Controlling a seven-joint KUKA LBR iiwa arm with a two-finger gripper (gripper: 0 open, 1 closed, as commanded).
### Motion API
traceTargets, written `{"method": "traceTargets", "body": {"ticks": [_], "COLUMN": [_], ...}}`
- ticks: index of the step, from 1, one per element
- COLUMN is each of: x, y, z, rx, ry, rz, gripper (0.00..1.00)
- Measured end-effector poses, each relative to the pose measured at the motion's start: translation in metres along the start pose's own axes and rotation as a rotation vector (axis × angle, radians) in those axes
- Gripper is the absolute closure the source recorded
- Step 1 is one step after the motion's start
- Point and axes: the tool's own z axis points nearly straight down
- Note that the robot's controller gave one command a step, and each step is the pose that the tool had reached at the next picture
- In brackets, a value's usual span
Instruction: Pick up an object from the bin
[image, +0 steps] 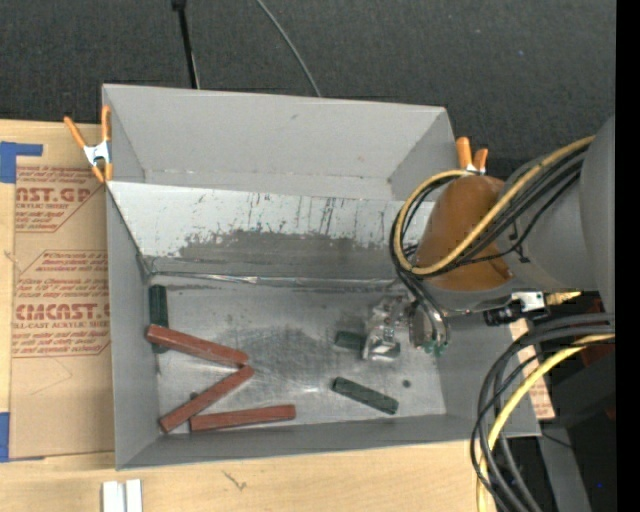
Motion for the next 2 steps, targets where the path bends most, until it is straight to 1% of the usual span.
{"method": "traceTargets", "body": {"ticks": [1, 2], "x": [0.0, 0.005], "y": [0.0, 0.004], "z": [0.0, -0.136], "rx": [0.0, -0.001], "ry": [0.0, -0.002], "rz": [0.0, -0.007], "gripper": [1.0, 1.0]}}
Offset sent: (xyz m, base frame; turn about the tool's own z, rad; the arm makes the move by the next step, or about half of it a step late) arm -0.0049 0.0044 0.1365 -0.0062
